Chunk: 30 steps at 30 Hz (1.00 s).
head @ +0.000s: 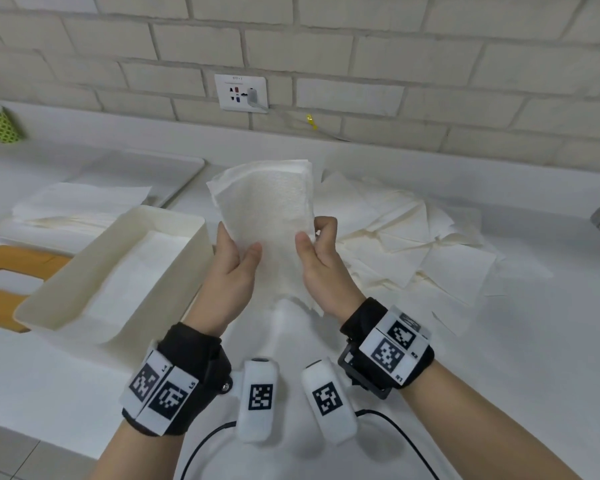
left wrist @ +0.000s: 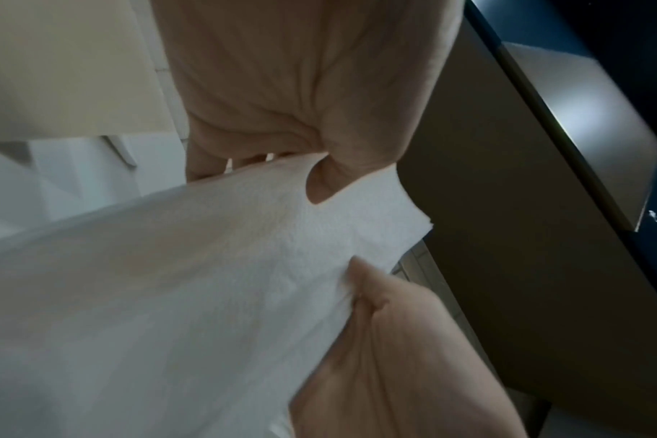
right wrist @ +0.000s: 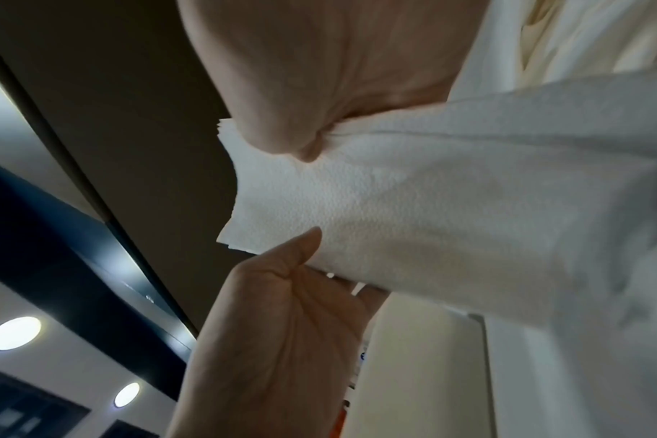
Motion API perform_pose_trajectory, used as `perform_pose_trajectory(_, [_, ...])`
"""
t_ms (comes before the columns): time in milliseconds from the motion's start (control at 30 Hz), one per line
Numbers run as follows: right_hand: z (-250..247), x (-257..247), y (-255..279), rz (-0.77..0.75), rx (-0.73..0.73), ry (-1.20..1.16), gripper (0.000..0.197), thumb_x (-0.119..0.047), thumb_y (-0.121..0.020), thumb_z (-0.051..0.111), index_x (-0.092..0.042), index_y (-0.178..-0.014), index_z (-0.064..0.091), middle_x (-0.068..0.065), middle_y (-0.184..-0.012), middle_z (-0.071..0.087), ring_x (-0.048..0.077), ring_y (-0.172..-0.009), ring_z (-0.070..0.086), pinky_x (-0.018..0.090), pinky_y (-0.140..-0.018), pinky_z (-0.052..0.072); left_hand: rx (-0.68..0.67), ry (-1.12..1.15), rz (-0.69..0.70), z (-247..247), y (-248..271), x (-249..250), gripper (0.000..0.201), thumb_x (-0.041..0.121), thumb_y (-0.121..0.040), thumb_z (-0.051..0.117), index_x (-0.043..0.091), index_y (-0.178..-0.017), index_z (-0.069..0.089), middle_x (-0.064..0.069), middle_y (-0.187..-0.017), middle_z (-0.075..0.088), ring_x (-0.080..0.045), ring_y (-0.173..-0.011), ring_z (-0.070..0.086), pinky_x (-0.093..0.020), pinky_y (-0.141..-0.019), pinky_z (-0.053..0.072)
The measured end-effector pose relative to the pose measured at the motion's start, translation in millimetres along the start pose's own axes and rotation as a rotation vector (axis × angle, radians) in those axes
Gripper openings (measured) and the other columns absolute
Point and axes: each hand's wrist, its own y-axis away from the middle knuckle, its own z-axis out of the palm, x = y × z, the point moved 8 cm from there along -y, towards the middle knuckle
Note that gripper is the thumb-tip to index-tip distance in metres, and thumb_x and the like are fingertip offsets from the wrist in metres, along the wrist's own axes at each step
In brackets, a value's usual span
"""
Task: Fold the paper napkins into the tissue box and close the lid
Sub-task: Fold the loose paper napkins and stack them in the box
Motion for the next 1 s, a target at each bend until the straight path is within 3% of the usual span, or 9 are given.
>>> perform_pose_trajectory(33, [3, 1, -2, 0.005, -0.008, -0.035, 0.009, -0.024, -0.101, 0.029, -0.018, -0.104, 0.023, -0.001, -0.091, 0.047, 0.022, -0.076, 0.048, 0.034, -0.074, 0.043, 0.007, -0.014, 0.003, 1, 1, 1, 0.038, 0.002, -0.099, 0.039, 0.034, -0.118, 0.035, 0.017, -0.121, 0.049, 0.019, -0.106, 0.049, -0.005, -0.087, 0.041])
perform_pose_trajectory(100, [9, 13, -5, 0.070, -0.033, -0.071, 0.011, -0.025, -0.101, 0.031, -0.020, -0.106, 0.023, -0.010, -0.097, 0.046, 0.012, -0.083, 0.052, 0.032, -0.083, 0.044, 0.003, -0.016, -0.025, 1, 3, -6, 0.037, 0.002, -0.099, 0.039, 0.033, -0.115, 0.030, 0.015, -0.123, 0.044, 0.021, -0.103, 0.047, -0.001, -0.083, 0.040])
perform_pose_trajectory(233, [18, 43, -8, 0.193, -0.053, -0.002, 0.018, -0.016, -0.099, 0.037, -0.020, -0.110, 0.024, -0.005, -0.102, 0.053, 0.017, -0.100, 0.054, 0.035, -0.093, 0.043, -0.026, -0.058, -0.123, -1, 2, -29, 0.050, 0.005, -0.098, 0.041, 0.014, -0.140, 0.014, 0.000, -0.142, 0.035, -0.005, -0.121, 0.045, -0.008, -0.087, 0.044])
perform_pose_trajectory(333, [20, 48, -11, 0.225, -0.038, -0.010, 0.013, -0.018, -0.100, 0.032, -0.021, -0.110, 0.025, -0.010, -0.092, 0.051, 0.017, -0.097, 0.052, 0.036, -0.093, 0.042, 0.010, -0.051, -0.117, 0, -1, -30, 0.046, 0.003, -0.098, 0.039, 0.012, -0.137, 0.017, -0.001, -0.136, 0.038, 0.000, -0.113, 0.047, -0.001, -0.076, 0.043])
perform_pose_trajectory(467, [22, 36, -14, 0.174, -0.045, -0.068, 0.013, -0.023, -0.101, 0.031, -0.021, -0.111, 0.024, -0.012, -0.096, 0.050, 0.011, -0.094, 0.053, 0.034, -0.092, 0.043, 0.089, -0.010, -0.025, -5, -5, -19, 0.035, -0.002, -0.097, 0.038, 0.017, -0.122, 0.022, -0.004, -0.131, 0.037, -0.004, -0.113, 0.048, -0.006, -0.080, 0.045])
perform_pose_trajectory(667, [22, 52, -14, 0.245, -0.055, 0.008, 0.025, -0.014, -0.099, 0.035, -0.014, -0.122, 0.026, 0.003, -0.122, 0.048, 0.019, -0.114, 0.049, 0.025, -0.089, 0.038, 0.006, -0.010, -0.122, -2, -2, -39, 0.039, 0.001, -0.099, 0.038, 0.013, -0.131, 0.019, 0.005, -0.124, 0.040, 0.007, -0.104, 0.049, -0.002, -0.073, 0.043])
perform_pose_trajectory(800, [27, 40, -17, 0.185, -0.079, -0.037, 0.015, -0.018, -0.101, 0.029, -0.021, -0.115, 0.023, -0.011, -0.104, 0.049, 0.005, -0.092, 0.052, 0.016, -0.076, 0.044, 0.070, 0.045, -0.041, -7, -10, -26, 0.031, 0.002, -0.099, 0.038, 0.027, -0.116, 0.031, 0.008, -0.117, 0.048, 0.014, -0.100, 0.054, -0.004, -0.076, 0.044])
perform_pose_trajectory(900, [30, 38, -16, 0.172, -0.071, -0.094, 0.018, -0.016, -0.101, 0.032, -0.020, -0.110, 0.018, -0.016, -0.107, 0.040, 0.000, -0.097, 0.047, 0.011, -0.077, 0.041, 0.101, 0.028, -0.009, -13, -12, -26, 0.030, 0.008, -0.097, 0.043, 0.030, -0.114, 0.029, -0.007, -0.133, 0.041, -0.006, -0.120, 0.048, -0.014, -0.090, 0.044])
perform_pose_trajectory(1000, [29, 53, -17, 0.214, -0.041, -0.026, 0.025, -0.012, -0.098, 0.038, -0.019, -0.112, 0.019, 0.001, -0.125, 0.044, 0.011, -0.108, 0.047, 0.018, -0.082, 0.038, 0.055, 0.016, -0.097, -11, -10, -42, 0.038, 0.002, -0.098, 0.040, 0.016, -0.128, 0.021, -0.010, -0.138, 0.036, -0.012, -0.119, 0.048, -0.010, -0.082, 0.048])
